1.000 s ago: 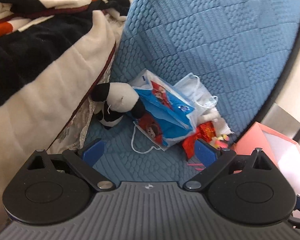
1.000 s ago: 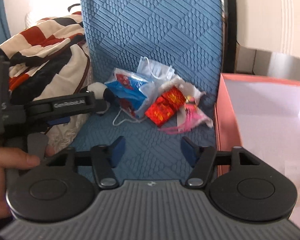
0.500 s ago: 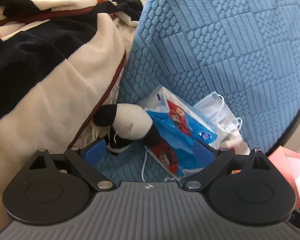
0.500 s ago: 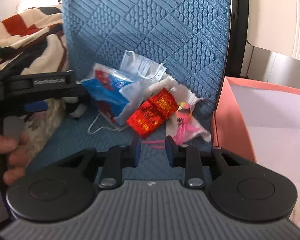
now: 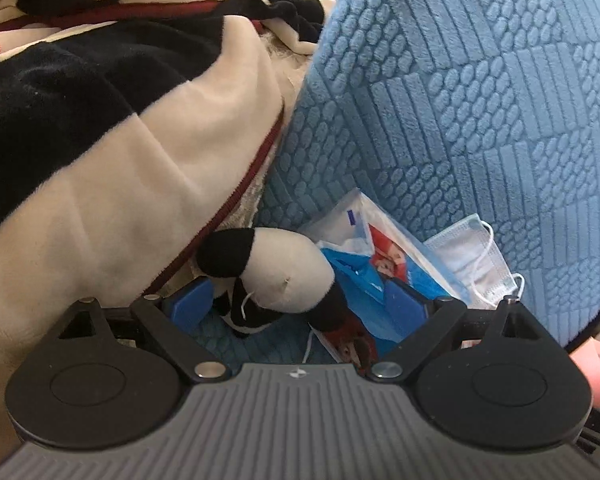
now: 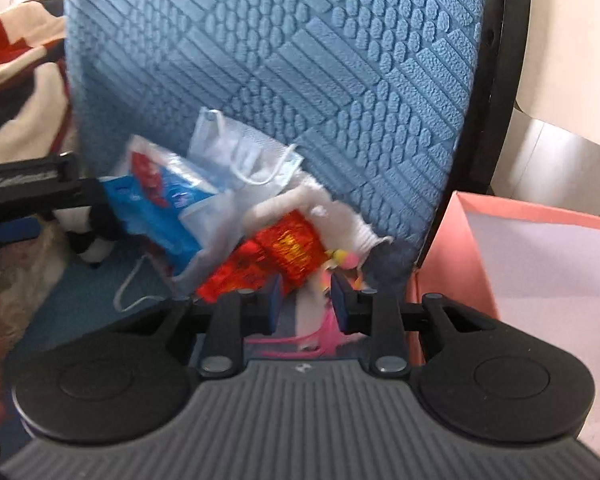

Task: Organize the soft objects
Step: 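Lower the right gripper onto the red packet and pink feather toy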

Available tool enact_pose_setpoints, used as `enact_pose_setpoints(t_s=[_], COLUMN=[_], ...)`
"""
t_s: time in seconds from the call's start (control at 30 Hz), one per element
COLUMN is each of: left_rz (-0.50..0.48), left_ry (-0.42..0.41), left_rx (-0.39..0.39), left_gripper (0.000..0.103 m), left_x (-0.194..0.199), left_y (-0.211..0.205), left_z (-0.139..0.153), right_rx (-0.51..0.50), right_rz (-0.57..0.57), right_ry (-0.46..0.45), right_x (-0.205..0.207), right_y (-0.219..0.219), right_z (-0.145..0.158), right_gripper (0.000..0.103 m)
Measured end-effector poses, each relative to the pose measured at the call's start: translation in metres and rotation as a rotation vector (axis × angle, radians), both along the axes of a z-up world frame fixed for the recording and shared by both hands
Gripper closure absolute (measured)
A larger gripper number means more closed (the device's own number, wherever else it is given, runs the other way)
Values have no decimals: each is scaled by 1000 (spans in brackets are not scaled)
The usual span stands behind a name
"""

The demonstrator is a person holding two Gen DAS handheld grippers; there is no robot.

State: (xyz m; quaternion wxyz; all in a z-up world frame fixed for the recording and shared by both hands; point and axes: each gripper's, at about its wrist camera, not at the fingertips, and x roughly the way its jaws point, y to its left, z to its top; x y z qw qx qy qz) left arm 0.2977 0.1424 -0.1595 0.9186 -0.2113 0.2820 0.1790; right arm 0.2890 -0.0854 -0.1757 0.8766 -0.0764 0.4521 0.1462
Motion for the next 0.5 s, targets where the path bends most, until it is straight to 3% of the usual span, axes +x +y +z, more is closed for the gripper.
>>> enact_pose_setpoints(t_s=[0.5], left_rz=[102], left_ry=[4], left_rx=[81], left_gripper=[8], left_x=[12], left_y=[-3], left_z=[-9], right_rx=[-144], right_rz=[34], right_ry=[14], right_x=[21], right_y=[9], right_z=[-30], right_gripper=[70])
